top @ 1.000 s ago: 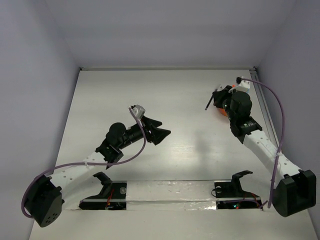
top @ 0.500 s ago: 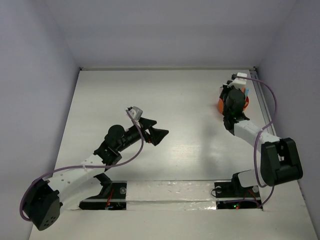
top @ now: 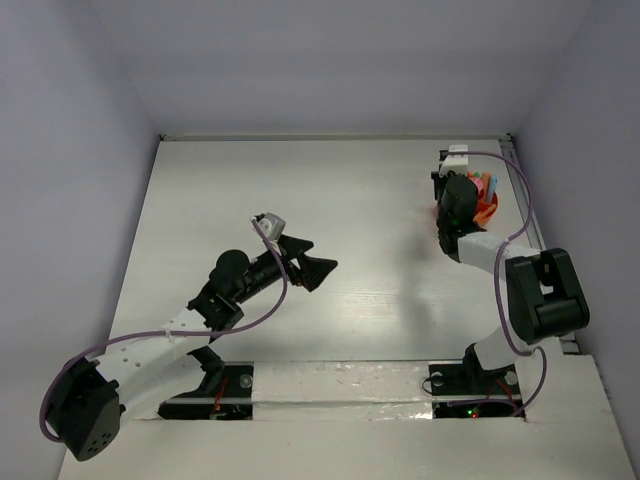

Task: Sort the stationery into containers
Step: Place the pen in the storage box, then reset both arms

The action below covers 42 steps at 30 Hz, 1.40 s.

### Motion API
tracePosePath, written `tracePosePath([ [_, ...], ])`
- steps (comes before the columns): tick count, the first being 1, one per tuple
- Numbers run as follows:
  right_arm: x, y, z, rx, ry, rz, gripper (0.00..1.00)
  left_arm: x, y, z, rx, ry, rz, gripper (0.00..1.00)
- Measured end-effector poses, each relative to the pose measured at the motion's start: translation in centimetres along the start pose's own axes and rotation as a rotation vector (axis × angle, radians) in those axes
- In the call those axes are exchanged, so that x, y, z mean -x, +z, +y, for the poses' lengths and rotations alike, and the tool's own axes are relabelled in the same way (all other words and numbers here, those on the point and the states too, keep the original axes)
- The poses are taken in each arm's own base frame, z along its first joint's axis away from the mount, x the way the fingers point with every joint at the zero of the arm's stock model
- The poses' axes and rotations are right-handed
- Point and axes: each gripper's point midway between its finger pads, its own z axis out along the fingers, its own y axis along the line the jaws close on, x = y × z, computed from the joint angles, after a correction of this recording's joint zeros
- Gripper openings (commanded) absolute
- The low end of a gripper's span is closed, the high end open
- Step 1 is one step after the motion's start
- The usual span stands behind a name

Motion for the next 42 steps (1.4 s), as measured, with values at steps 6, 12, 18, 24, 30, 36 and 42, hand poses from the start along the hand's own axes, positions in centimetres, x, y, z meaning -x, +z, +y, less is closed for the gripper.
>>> tracePosePath([
  [6,-2.0,0.2,0.4,-0.002,-0.018,0.044,0.00,-0.1,0.0,0.1,0.002,-0.001,0.002,0.99],
  [12,-3.2,-0.3,-0.2,-0.039,-0.003,0.070,0.57,-0.1,0.0,0.1,0.002,0.000,0.003,0.99],
  [18,-2.6,-1.1,-0.8,-0.055,0.047,0.068,0.82,-0.1,-0.1,0.3,0.015,0.002,0.001,0.99],
  [24,1.7,-4.0,-2.4,-0.046,0.198,0.012,1.00,0.7,-0.4,0.6,0.042,0.015,-0.028,0.99],
  [30,10.8,-10.8,-4.7,0.075,0.485,-0.157,0.68,1.3,-0.7,0.8,0.066,0.018,-0.054,0.99],
  [36,17.0,-19.1,-5.3,0.312,0.674,-0.232,1.00,3.9,-2.0,-1.2,0.032,-0.041,-0.113,0.99],
  [42,23.2,-28.5,-7.0,0.544,0.760,-0.353,1.00,13.6,-6.3,-6.6,-0.040,-0.043,-0.325,0.99],
])
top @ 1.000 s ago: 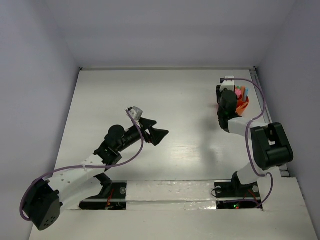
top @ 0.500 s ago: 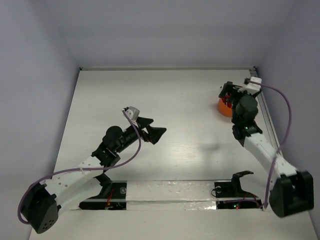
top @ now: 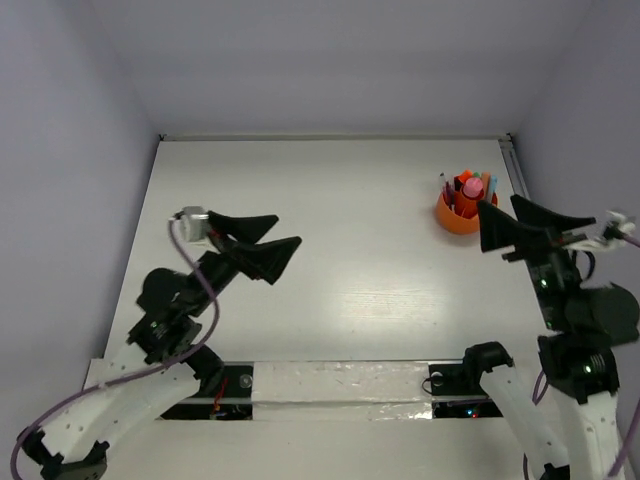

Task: Sort the stationery into containers
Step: Reset both arms

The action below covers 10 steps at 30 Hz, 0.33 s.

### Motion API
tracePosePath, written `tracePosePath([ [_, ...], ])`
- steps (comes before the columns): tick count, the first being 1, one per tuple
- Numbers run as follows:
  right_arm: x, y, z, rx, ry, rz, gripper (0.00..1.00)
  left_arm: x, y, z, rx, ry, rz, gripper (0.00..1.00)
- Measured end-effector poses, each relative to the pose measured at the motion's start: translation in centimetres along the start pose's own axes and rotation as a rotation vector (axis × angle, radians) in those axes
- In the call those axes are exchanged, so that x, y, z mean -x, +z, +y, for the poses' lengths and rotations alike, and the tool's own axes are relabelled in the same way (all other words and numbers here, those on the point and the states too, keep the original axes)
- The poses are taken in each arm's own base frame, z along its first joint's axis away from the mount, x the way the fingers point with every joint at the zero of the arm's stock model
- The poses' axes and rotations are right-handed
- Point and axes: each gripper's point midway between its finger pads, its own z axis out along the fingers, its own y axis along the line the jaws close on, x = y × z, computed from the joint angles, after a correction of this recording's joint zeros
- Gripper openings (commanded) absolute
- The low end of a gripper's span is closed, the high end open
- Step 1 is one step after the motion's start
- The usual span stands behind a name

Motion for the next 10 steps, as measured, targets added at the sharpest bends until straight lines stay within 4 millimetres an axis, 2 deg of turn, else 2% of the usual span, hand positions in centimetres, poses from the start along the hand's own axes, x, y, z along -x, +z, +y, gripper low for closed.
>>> tracePosePath([
  [3,3.4,-3.2,3.0,0.098,0.020,-0.073,1.00,5.8,-1.8,-2.8,-0.023,0.022,-0.134,0.99],
  [6,5.0,-5.6,4.4,0.149,0.024,-0.117,1.00,10.2,-3.9,-4.6,-0.029,0.049,-0.245,0.99],
  [8,4.9,-6.2,4.4,0.149,0.029,-0.113,1.00,11.7,-4.7,-4.9,-0.011,0.062,-0.281,0.99],
  [10,4.2,-6.2,4.1,0.138,0.032,-0.093,1.00,11.7,-5.0,-4.4,0.019,0.072,-0.278,0.99],
])
